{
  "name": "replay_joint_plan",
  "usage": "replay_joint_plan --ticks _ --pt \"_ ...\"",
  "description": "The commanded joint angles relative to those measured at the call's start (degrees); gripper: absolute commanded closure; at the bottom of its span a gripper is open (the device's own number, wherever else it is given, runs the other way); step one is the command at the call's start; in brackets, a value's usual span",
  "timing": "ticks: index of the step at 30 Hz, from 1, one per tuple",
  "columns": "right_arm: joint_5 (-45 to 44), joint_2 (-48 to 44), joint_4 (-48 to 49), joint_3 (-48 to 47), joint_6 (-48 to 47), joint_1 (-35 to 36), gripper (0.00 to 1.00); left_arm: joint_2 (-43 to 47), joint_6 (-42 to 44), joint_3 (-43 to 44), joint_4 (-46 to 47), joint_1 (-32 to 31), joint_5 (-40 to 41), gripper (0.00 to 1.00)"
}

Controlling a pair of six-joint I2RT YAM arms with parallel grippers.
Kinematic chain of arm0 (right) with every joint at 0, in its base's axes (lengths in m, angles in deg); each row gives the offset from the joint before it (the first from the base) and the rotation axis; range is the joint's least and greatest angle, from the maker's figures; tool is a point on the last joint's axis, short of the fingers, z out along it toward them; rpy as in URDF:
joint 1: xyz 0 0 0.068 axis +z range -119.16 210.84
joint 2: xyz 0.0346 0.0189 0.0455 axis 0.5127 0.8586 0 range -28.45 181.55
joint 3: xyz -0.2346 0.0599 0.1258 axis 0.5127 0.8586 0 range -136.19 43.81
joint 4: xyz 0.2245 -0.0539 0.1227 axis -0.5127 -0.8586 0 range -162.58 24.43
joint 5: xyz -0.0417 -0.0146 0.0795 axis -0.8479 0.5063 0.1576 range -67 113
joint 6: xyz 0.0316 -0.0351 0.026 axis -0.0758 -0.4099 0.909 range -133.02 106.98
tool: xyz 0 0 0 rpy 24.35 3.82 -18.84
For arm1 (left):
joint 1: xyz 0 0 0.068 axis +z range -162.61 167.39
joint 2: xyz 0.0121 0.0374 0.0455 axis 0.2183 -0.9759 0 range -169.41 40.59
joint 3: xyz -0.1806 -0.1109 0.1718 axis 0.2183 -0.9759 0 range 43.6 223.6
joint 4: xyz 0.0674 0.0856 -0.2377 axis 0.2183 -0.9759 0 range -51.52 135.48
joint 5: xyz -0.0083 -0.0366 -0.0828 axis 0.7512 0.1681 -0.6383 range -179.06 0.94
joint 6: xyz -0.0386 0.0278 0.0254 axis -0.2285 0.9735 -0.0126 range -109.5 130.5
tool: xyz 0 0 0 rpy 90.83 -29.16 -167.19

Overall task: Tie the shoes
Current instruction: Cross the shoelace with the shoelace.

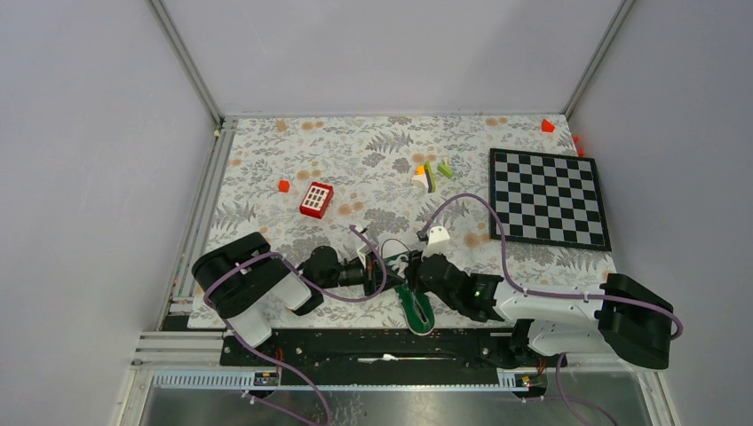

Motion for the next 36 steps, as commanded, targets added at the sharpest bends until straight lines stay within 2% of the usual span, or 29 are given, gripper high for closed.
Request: replay_joint_plan --ticks 1,17,24,36 --pt "-4.4 0.5 -1.9 -2.7 0.7 0.4 0.58 0.0 0.3 -0.5 4.6 -0.3 -1.4 1.00" --pt "-5.2 2.5 -4.3 -4.9 0.0 0.4 0.47 0.0 0.4 -0.6 4.6 -0.3 -1.3 1.00" --pt "-3.6 2.1 -4.6 -4.2 1.1 0.4 0.46 0.0 0.5 -0.8 4.6 -0.3 -0.7 1.00" --pt "-0.5 -4.6 -5.6 -1.4 2.2 0.4 0.47 -1.4 1.2 -0.2 4.7 -0.2 1.1 1.00"
